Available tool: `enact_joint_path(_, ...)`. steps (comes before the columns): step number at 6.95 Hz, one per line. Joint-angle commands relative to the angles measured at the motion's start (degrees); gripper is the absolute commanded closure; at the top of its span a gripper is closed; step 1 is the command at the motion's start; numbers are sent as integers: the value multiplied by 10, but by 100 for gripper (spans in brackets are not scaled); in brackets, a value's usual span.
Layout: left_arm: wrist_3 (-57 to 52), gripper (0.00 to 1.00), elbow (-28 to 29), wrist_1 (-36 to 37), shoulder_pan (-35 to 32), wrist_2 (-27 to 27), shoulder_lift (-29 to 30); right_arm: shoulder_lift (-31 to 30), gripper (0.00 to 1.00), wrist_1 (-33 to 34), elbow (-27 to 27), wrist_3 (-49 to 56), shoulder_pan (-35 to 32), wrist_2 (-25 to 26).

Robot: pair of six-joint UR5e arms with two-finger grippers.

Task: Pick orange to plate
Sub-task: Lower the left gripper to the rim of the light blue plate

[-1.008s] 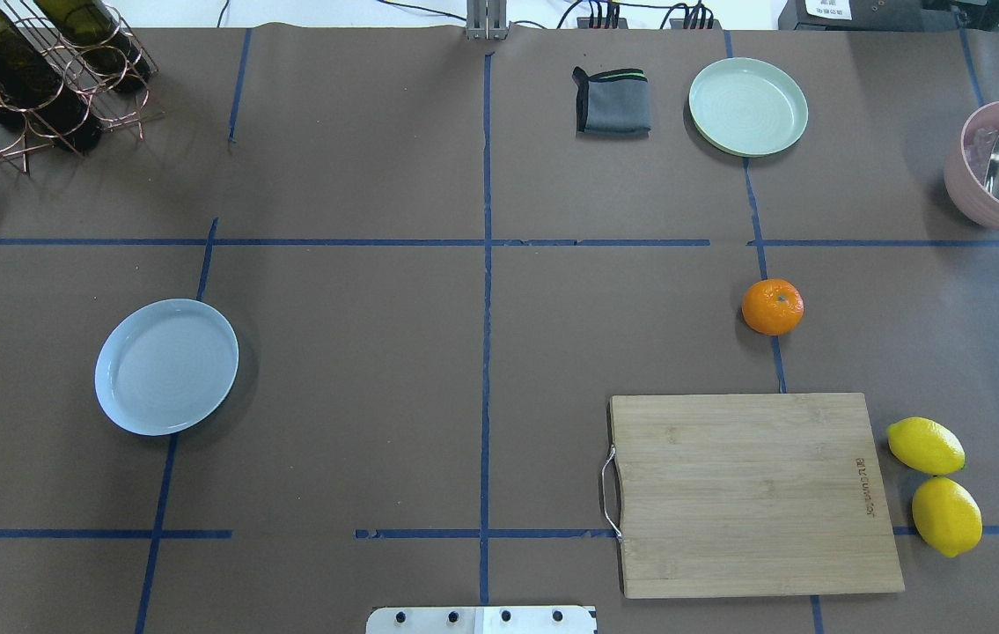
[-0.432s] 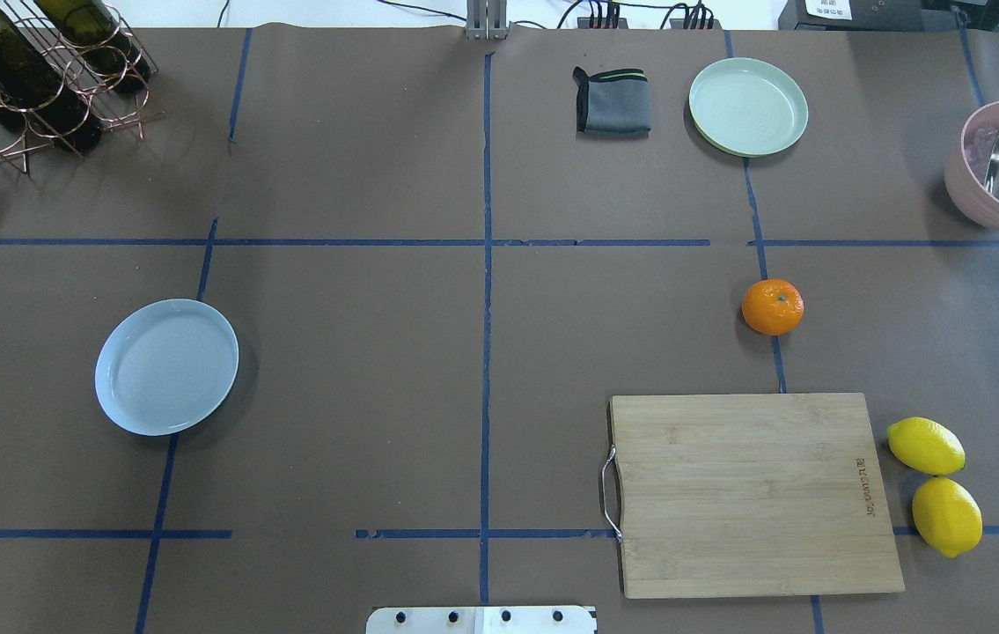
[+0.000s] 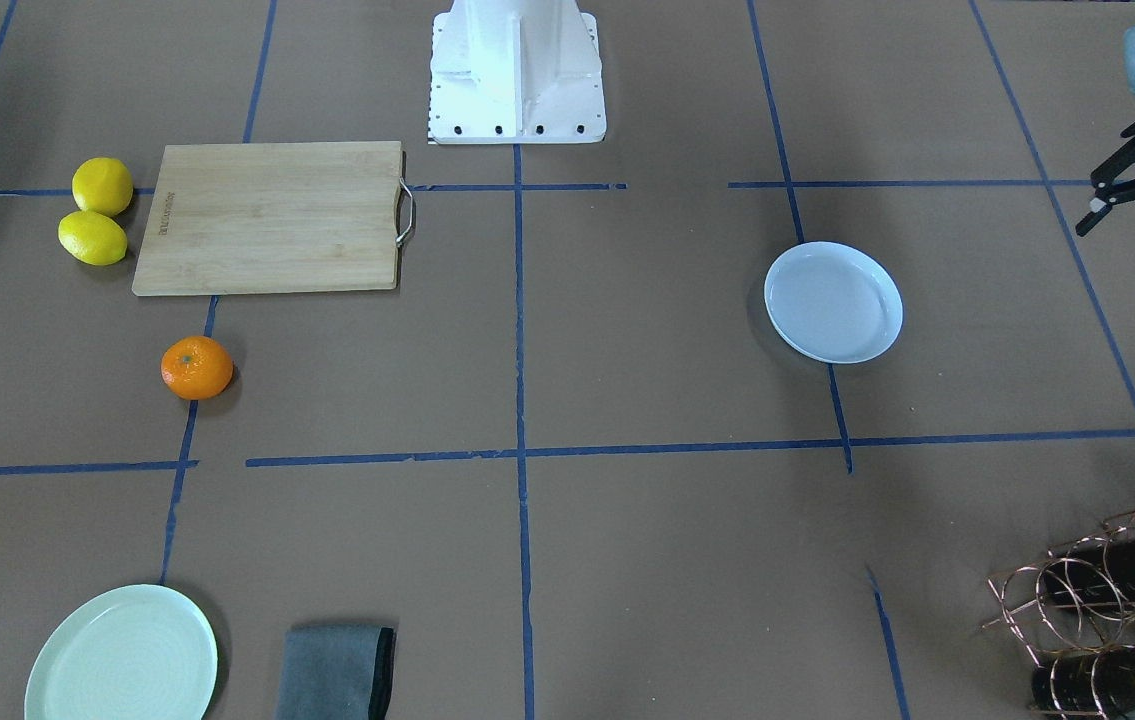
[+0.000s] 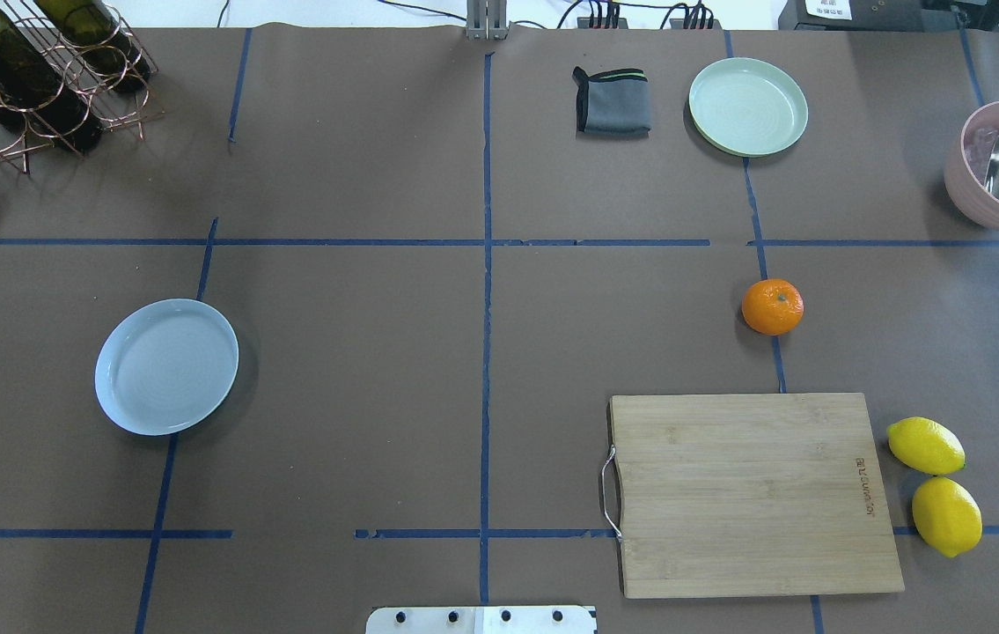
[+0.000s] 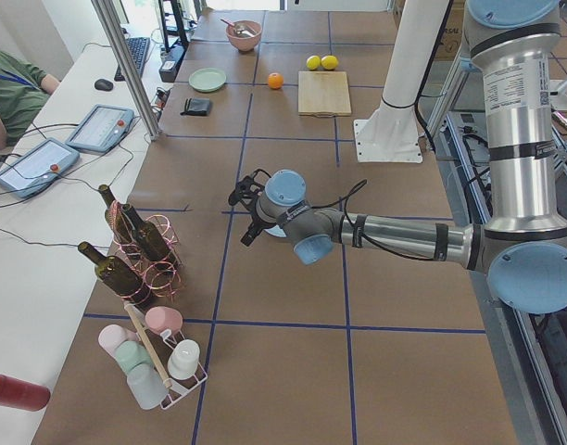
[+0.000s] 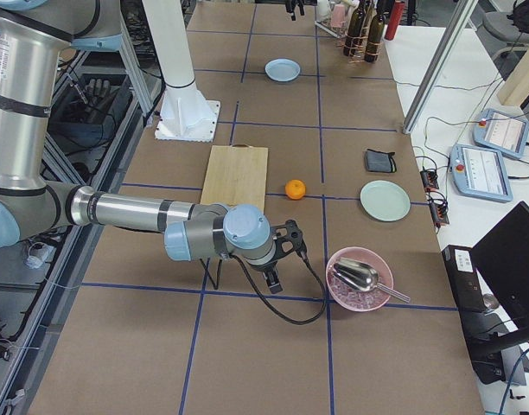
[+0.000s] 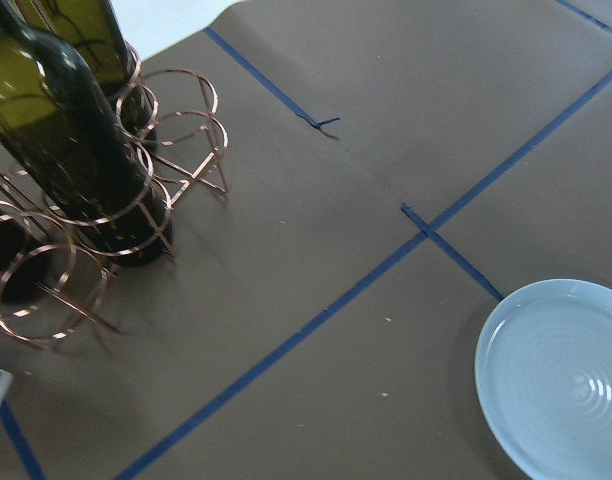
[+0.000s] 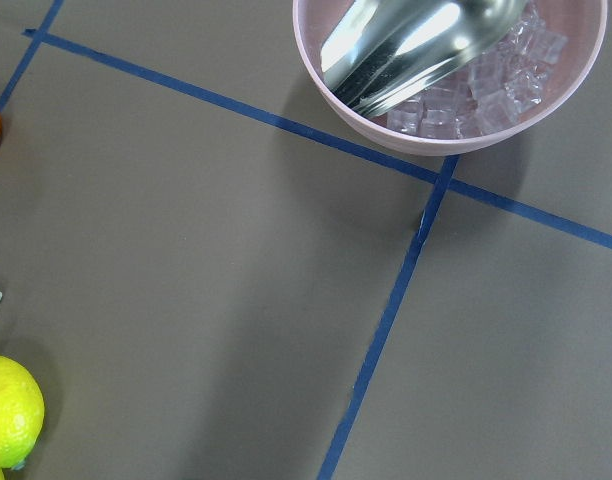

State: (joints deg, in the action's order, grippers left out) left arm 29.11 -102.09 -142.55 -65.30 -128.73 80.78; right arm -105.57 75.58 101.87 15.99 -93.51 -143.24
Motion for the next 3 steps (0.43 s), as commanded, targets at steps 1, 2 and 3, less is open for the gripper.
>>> enact_joint_path(1, 204, 34, 5, -32, 122, 120, 6, -3, 0, 0, -1, 0, 0, 0)
enact_joint_path(2, 265, 35, 7, -32, 180, 183, 19, -3, 0, 0, -1, 0, 0, 0)
enact_joint_path(3, 292, 35, 23, -32, 212, 212, 29, -3, 0, 0, -1, 0, 0, 0)
